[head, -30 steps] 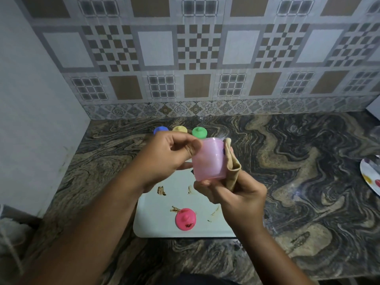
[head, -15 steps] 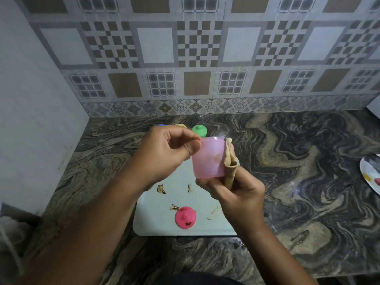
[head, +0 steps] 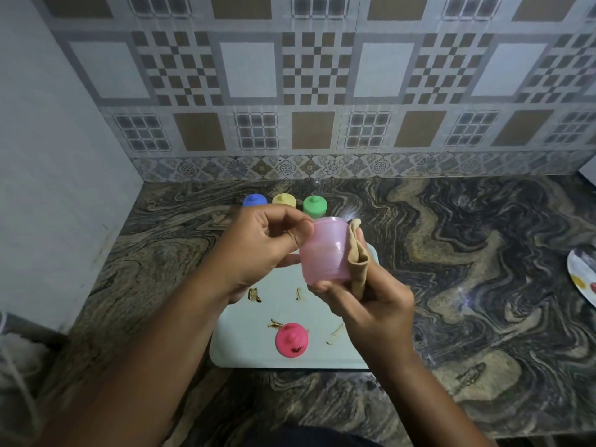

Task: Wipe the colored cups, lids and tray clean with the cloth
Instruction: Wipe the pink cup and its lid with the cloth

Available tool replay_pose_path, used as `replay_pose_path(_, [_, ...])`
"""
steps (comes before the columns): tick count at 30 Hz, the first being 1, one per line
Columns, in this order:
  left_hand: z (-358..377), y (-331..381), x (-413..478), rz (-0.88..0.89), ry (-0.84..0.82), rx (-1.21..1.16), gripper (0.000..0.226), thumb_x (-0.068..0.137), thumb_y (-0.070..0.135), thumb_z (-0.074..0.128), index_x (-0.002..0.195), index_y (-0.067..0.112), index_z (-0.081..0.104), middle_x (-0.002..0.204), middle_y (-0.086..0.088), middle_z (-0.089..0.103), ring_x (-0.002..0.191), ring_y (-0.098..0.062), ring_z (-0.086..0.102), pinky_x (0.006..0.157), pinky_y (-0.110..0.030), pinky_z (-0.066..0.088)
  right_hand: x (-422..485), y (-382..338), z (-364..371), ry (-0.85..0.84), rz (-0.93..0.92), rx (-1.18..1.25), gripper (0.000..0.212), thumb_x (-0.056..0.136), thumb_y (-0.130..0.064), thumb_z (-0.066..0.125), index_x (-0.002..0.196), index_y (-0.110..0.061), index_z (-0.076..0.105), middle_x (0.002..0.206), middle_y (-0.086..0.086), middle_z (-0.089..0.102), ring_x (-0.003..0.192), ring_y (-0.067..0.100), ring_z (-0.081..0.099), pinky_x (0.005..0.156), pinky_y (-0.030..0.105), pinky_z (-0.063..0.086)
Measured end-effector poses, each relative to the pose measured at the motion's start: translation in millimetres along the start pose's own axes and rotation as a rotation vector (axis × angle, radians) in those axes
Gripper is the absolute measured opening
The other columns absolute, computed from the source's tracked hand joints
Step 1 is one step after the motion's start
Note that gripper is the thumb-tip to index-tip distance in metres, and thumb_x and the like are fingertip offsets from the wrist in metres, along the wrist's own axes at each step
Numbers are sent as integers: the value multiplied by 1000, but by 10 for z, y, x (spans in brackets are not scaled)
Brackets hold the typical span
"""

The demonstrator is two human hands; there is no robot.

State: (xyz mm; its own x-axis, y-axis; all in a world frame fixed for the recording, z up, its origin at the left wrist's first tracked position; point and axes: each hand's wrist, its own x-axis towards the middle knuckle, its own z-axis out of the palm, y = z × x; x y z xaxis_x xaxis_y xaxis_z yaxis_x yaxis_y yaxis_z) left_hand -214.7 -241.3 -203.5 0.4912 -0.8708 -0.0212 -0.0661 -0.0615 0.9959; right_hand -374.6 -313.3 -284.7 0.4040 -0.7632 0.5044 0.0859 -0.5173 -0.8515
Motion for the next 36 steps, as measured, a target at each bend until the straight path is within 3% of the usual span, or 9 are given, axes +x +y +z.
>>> replay_pose_path(5, [90,-23,-26,260,123,475,12,87,15,74,82,27,74,77,15,72,78,-4,67,74,-24,54,-1,31,61,-31,-286,-379,73,70,-27,87,127,9,61,131,14,63,116,14,64,101,10,45])
replay_pose_path(10, [10,-25,-23,97,2,101,22,90,30,64,108,25,75,111,4,75,106,-14,70,85,-35,60,-25,41,40,11,-37,-81,61,70,-28,89,107,16,69,76,-16,70,67,-1,56,66,22,52])
replay_pose_path(12, [-30,-3,-5,10,-34,-15,17,90,17,64,101,17,77,102,1,77,98,-14,72,76,-32,61,-10,67,23,12,33,40,54,73,-31,87,92,16,69,53,7,48,53,19,47,54,34,51])
replay_pose_path(17, [56,-21,22,139,91,191,18,89,8,69,82,24,76,74,12,73,74,-8,70,70,-37,63,18,36,54,16,-203,-282,69,73,-32,87,117,17,65,107,10,75,90,6,68,83,14,52])
replay_pose_path(20, [119,-33,-8,249,163,273,14,90,17,71,89,29,78,86,15,76,84,-9,72,81,-46,61,18,53,49,67,-293,-321,78,68,-26,89,126,16,57,134,7,57,120,6,61,99,13,48])
replay_pose_path(23, [125,-16,-31,182,64,133,19,89,31,66,106,30,75,107,15,75,105,-7,68,91,-42,58,12,40,45,83,-116,-116,77,70,-37,89,117,18,64,106,-8,75,89,5,66,81,33,60])
replay_pose_path(26, [91,-7,-6,36,4,-53,24,81,29,67,102,20,76,101,6,76,100,-14,69,78,-35,61,20,77,40,96,44,47,73,73,-49,85,91,19,66,57,-1,46,55,21,43,54,44,53])
replay_pose_path(30, [85,40,19,186,95,237,15,85,12,74,81,26,73,72,13,72,69,-7,66,66,-24,58,16,40,55,38,-165,-244,68,73,-35,86,122,7,66,126,12,68,104,1,67,87,24,57])
replay_pose_path(36, [73,7,-11,225,100,390,14,84,32,74,96,26,78,89,10,76,85,-4,71,78,-21,55,-6,52,40,15,-194,-232,78,71,-25,87,136,2,52,109,9,75,94,4,70,85,20,55])
